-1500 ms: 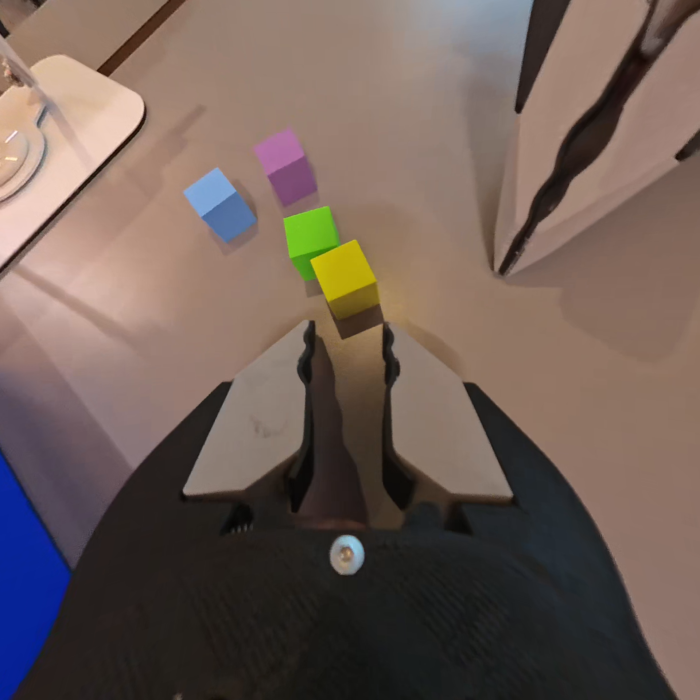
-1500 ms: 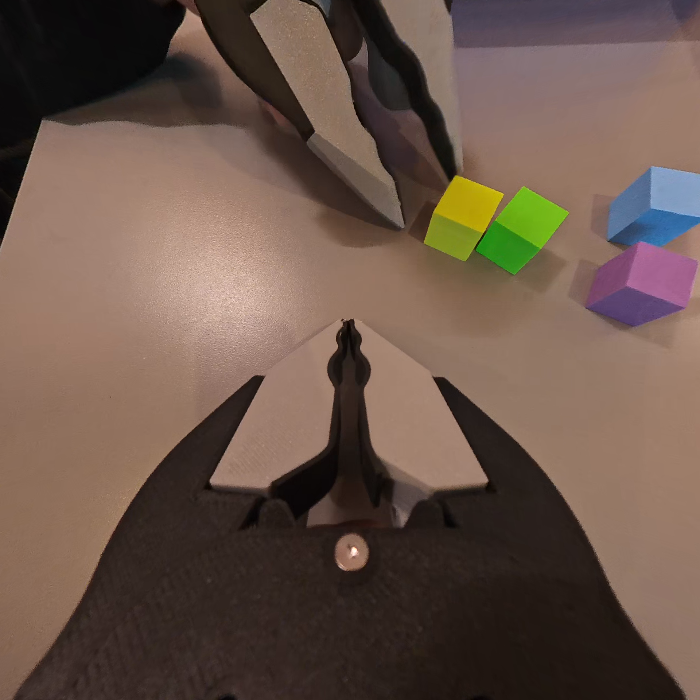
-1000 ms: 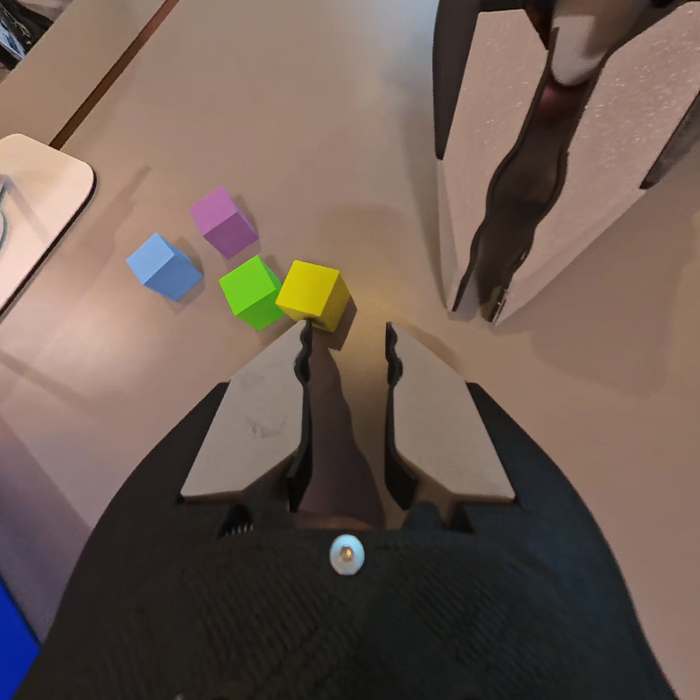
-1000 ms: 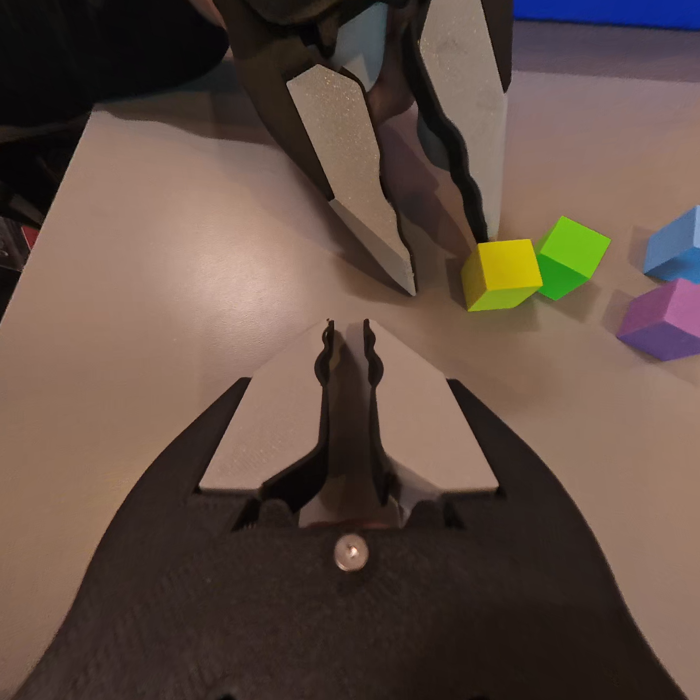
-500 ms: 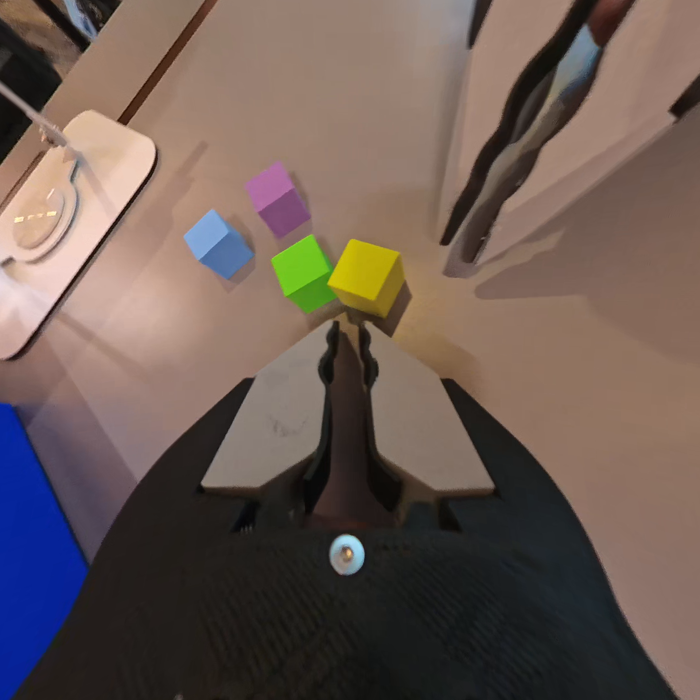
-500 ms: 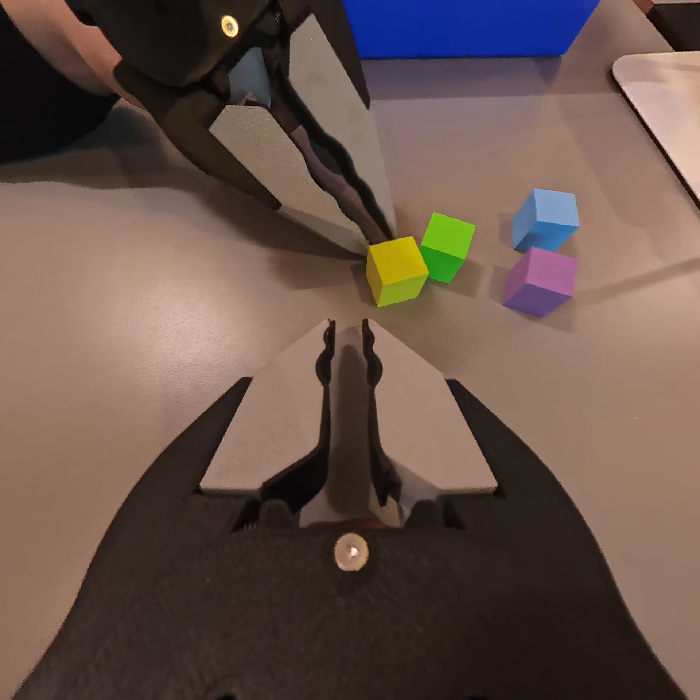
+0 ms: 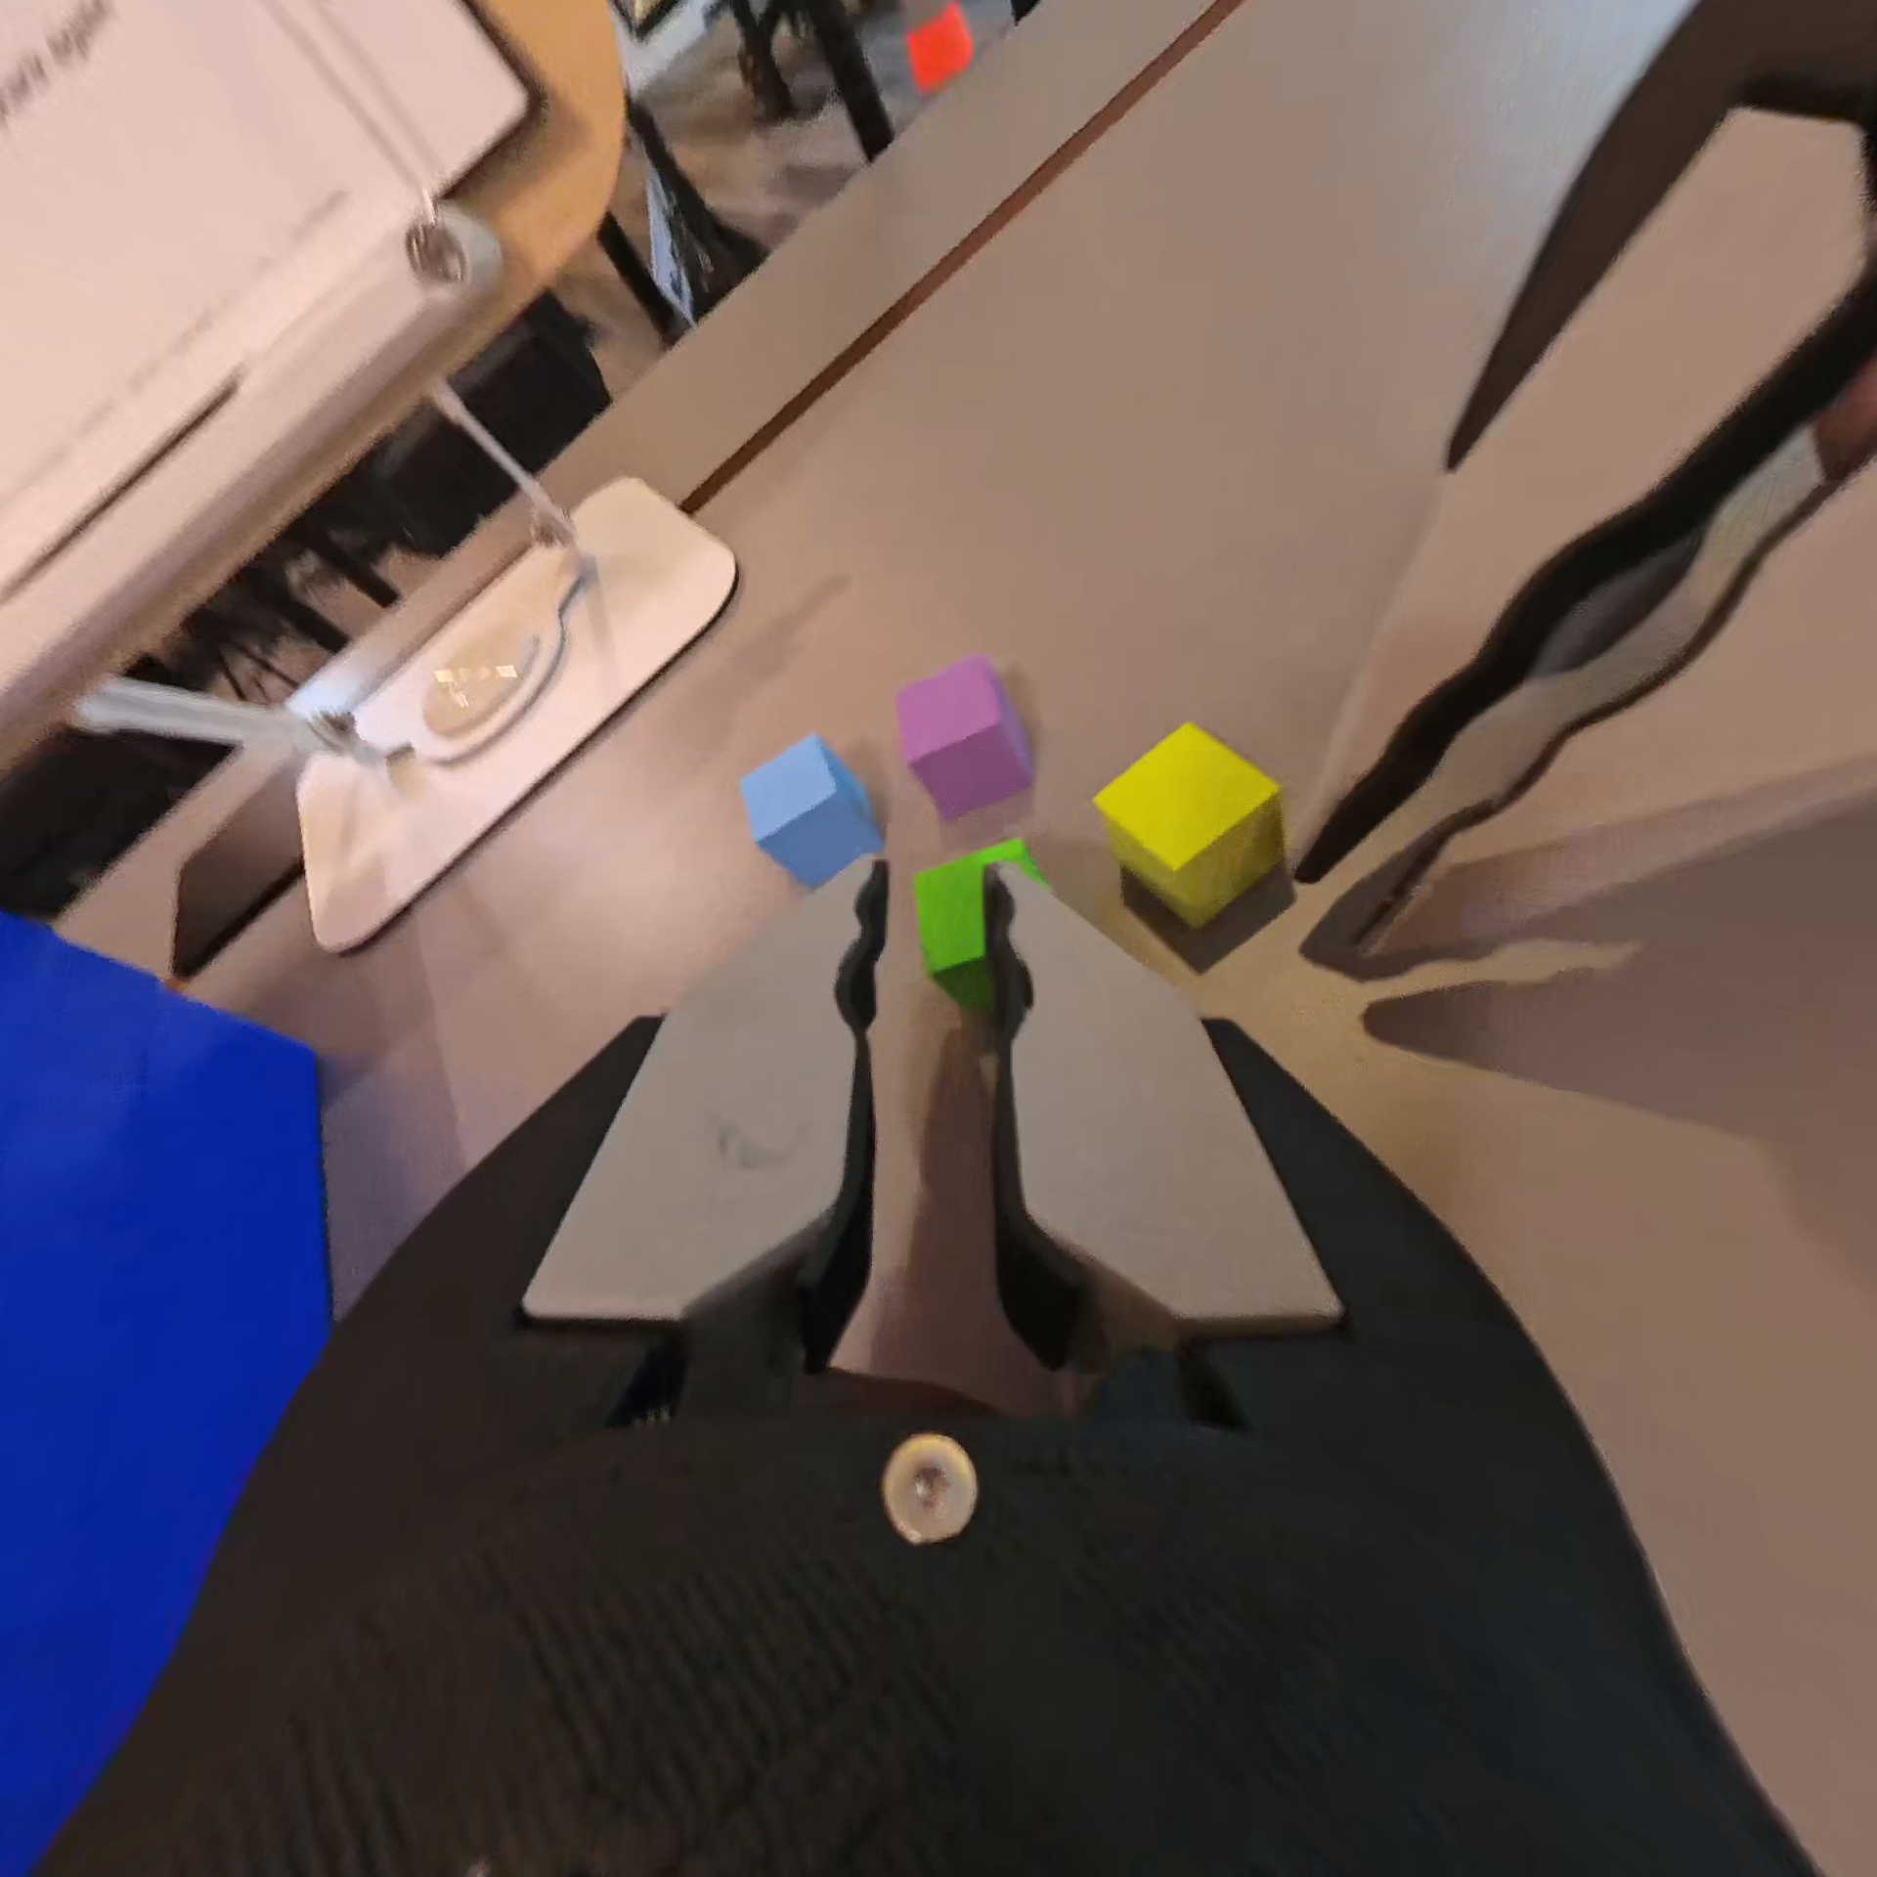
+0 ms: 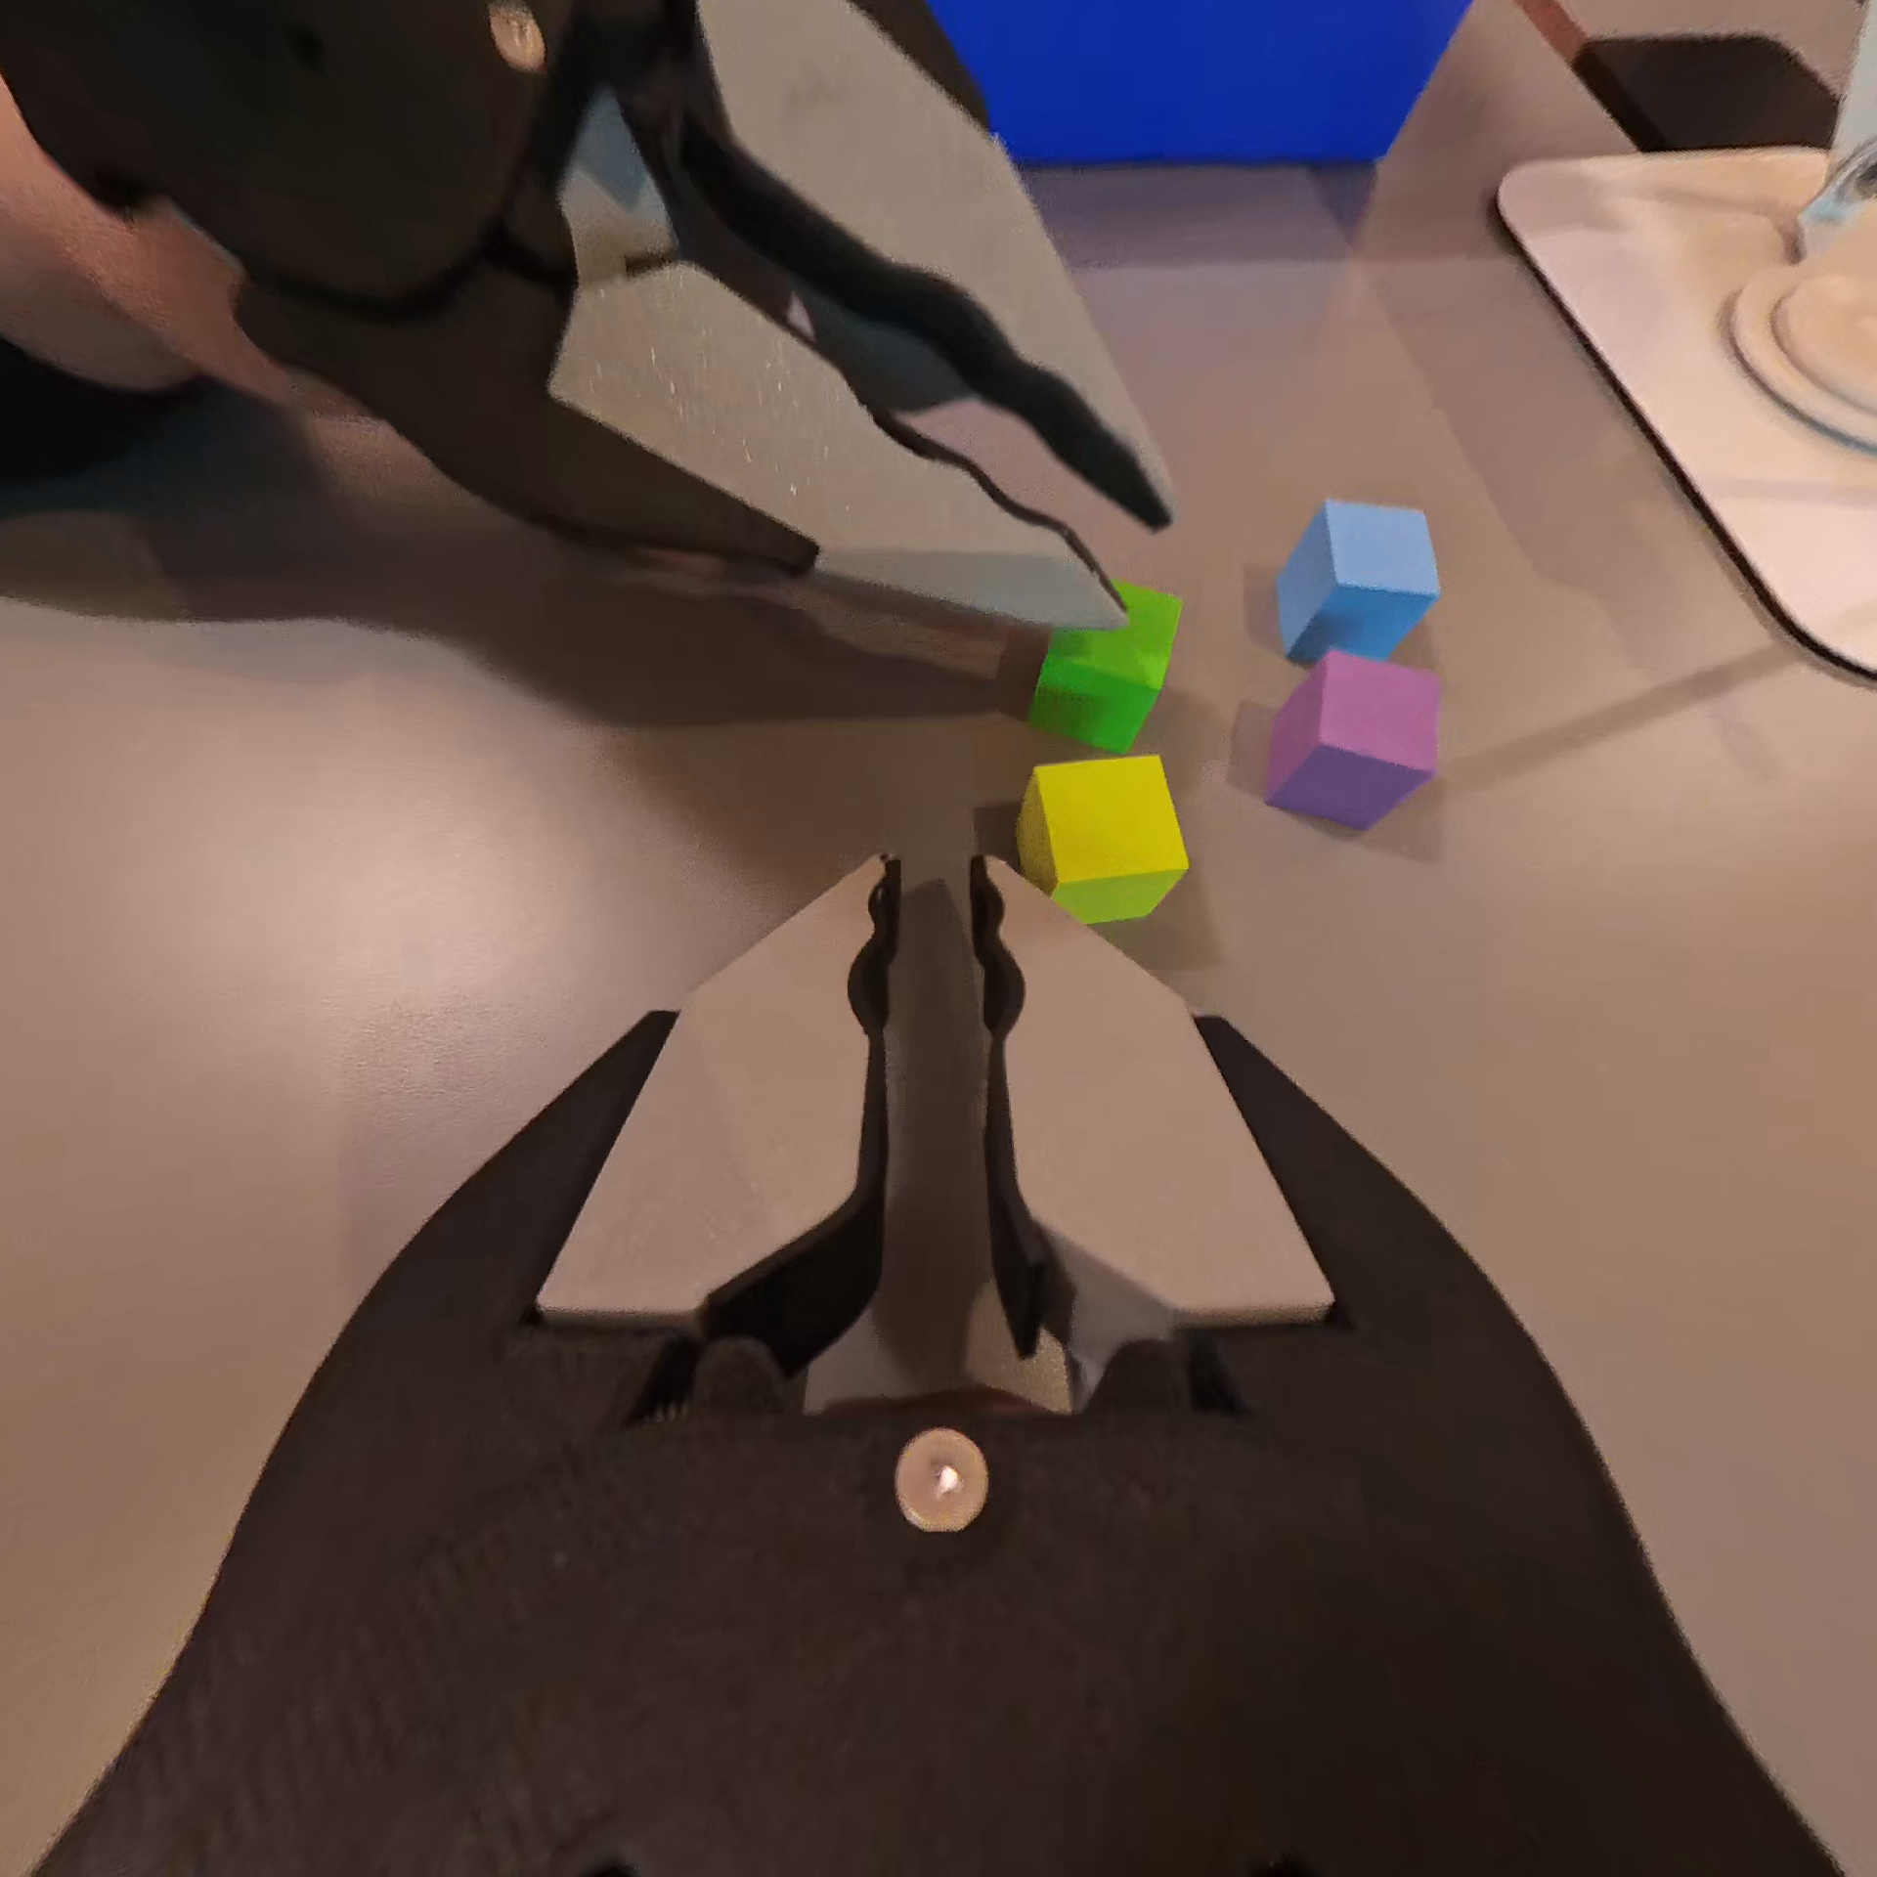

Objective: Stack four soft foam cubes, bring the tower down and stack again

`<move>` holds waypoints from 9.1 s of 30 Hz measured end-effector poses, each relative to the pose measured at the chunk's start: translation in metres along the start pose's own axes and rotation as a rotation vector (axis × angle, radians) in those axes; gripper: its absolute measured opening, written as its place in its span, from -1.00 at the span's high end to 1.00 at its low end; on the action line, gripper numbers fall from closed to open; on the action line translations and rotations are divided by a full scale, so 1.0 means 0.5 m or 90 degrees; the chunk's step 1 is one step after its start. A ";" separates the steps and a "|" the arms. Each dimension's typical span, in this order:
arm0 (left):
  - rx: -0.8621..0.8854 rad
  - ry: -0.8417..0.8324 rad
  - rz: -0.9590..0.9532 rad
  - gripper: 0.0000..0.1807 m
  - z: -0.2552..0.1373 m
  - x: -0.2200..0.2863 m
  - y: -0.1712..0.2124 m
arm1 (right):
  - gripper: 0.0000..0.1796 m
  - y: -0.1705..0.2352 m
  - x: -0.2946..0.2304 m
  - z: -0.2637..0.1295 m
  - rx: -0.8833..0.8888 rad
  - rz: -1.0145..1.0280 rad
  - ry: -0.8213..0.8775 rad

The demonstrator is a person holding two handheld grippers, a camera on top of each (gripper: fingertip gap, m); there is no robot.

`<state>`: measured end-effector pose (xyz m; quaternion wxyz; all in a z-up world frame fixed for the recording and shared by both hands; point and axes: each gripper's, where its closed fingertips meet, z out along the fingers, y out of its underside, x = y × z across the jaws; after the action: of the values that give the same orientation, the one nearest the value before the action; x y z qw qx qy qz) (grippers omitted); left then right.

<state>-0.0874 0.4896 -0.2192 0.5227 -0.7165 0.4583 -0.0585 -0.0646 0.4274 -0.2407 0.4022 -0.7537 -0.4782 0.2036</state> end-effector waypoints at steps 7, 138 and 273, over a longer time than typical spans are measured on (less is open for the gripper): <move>-0.025 0.056 -0.096 0.66 -0.001 -0.005 0.017 | 0.96 -0.002 -0.008 0.039 -0.048 -0.064 0.043; -0.013 0.495 0.126 0.78 -0.114 0.198 0.053 | 0.71 -0.034 -0.058 -0.077 -0.014 -0.111 -0.279; 0.010 0.457 0.172 0.87 -0.119 0.207 0.051 | 0.72 -0.052 -0.034 -0.074 0.035 -0.095 -0.110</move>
<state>-0.0771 0.3731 -0.2540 0.3377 -0.5795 0.7019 -0.2396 -0.0613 0.4029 -0.1990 0.3939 -0.6845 -0.5601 0.2502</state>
